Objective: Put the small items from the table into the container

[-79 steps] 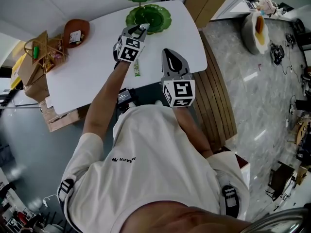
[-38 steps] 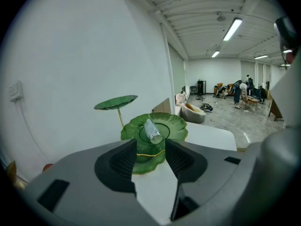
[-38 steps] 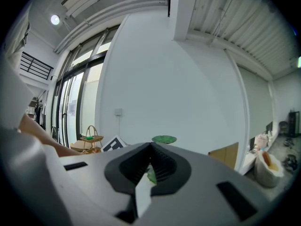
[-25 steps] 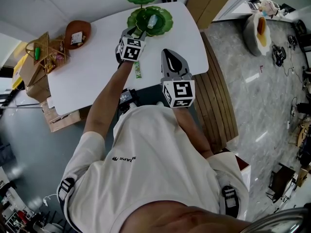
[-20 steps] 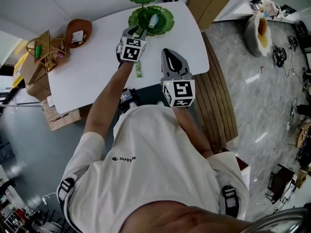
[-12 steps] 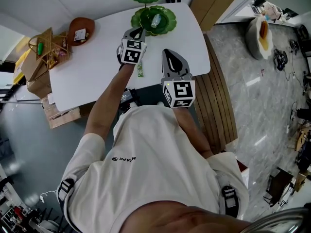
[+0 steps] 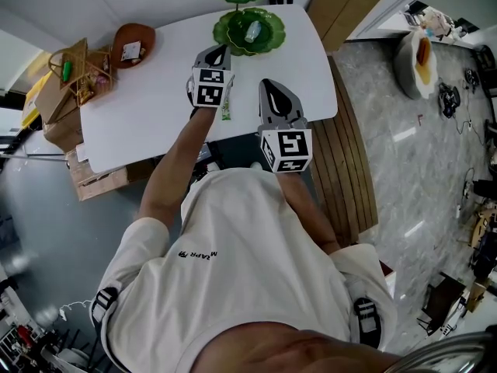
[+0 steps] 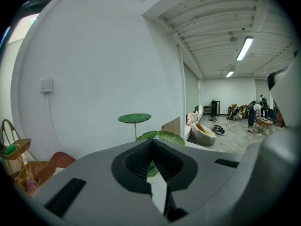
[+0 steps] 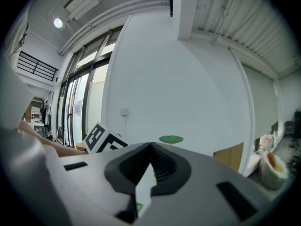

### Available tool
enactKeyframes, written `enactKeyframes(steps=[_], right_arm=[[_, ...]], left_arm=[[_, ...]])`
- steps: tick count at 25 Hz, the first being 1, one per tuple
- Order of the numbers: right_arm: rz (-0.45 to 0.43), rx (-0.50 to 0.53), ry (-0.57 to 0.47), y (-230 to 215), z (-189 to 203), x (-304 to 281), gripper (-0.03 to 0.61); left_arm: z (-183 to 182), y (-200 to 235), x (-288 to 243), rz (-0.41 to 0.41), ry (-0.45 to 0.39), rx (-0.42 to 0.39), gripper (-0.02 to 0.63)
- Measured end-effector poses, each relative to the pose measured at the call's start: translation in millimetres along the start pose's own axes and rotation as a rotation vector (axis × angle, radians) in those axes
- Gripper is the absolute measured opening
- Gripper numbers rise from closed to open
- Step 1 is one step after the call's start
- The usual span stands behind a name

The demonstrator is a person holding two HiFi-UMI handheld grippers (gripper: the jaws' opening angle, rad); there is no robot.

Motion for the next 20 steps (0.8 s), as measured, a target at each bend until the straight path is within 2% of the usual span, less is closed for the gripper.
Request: enactKeyframes(steps=[10, 13, 20], right_arm=[[-0.026, -0.011, 0.009, 9.6, 3.7, -0.3, 0.006], [-0.034, -0.01, 0.014, 13.4, 5.3, -1.1, 0.006], [-0.054, -0.011, 0.022, 22.0, 7.4, -4.3, 0.006]], left_arm=[[1.5, 7.4, 38.0, -0.049, -0.054, 0.103, 0.005], [9.5, 10.5, 48.9, -0.059, -0.047, 0.136, 0.005], [34.1, 18.7, 65.9, -0.098, -0.009, 0.151, 0.003]])
Point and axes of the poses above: the fingertips, and each gripper's own axes: x backward along the fingers, y to its left, z out of its underside, the point moved 3 cm from there along x, backward along the fingers, and after that the axes turned 6 degrees about x, right-handed, at the moved point
